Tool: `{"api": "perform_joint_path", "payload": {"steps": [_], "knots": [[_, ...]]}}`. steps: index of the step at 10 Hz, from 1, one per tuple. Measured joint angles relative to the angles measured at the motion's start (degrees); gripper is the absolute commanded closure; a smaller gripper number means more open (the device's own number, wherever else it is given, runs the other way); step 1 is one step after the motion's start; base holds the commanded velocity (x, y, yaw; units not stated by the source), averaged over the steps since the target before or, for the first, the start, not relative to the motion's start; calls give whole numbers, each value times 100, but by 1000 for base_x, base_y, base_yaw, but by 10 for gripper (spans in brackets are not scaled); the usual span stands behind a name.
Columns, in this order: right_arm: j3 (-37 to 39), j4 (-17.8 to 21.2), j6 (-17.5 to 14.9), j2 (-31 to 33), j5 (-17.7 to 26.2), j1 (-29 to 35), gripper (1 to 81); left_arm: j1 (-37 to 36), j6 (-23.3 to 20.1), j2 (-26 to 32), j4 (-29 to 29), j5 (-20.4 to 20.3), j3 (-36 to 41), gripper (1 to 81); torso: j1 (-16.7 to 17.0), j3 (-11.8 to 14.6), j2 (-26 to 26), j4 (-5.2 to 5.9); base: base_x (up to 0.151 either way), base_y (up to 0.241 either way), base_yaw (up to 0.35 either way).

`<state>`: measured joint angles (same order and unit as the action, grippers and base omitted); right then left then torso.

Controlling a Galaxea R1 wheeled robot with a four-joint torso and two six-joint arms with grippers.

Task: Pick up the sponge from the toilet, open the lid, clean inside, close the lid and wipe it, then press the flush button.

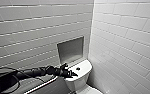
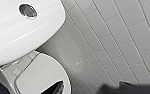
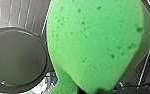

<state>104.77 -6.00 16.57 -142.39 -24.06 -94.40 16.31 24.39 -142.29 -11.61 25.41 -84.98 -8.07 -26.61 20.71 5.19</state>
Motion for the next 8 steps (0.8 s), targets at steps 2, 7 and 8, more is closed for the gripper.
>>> {"api": "perform_joint_path", "payload": {"steps": [2,7,8], "knots": [[0,5,0,-1,-90,-2,811,-118,126,-333,-13,24,-305,10,-2,-124,-5,0,0,0,0],[0,16,0,-15,-156,63,811,-363,432,-1058,-27,34,-1342,10,-11,-477,-13,0,0,0,0],[0,18,2,-15,-158,63,811,-438,460,-1190,-27,28,-1582,10,-11,-547,-15,0,0,0,0]]}}
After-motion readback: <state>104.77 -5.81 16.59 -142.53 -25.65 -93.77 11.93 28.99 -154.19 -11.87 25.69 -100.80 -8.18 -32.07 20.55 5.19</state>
